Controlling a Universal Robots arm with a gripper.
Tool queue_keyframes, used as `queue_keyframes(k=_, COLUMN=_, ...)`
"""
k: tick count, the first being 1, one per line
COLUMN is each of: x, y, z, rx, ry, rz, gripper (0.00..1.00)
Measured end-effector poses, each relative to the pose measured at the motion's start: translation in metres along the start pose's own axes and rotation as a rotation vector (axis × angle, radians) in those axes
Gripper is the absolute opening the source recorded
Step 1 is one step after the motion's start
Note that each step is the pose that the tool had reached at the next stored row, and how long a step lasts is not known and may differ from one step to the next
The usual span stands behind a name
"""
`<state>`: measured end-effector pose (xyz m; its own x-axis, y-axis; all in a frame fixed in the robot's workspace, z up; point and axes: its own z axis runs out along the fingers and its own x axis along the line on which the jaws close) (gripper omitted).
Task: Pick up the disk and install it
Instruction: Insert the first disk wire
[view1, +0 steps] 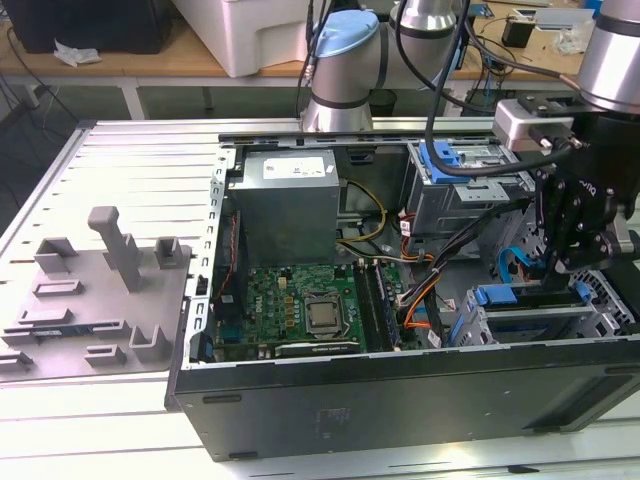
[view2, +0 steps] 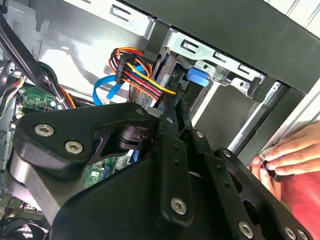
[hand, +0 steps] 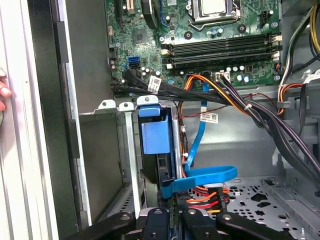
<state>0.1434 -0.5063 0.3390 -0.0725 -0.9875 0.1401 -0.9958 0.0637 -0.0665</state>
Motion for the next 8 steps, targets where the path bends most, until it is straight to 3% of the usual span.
queue_keyframes(k=8, x=-0.0002, y=0.0001, z=0.0015, rx=0.0, ry=0.0002, rz=0.0, gripper=0.17)
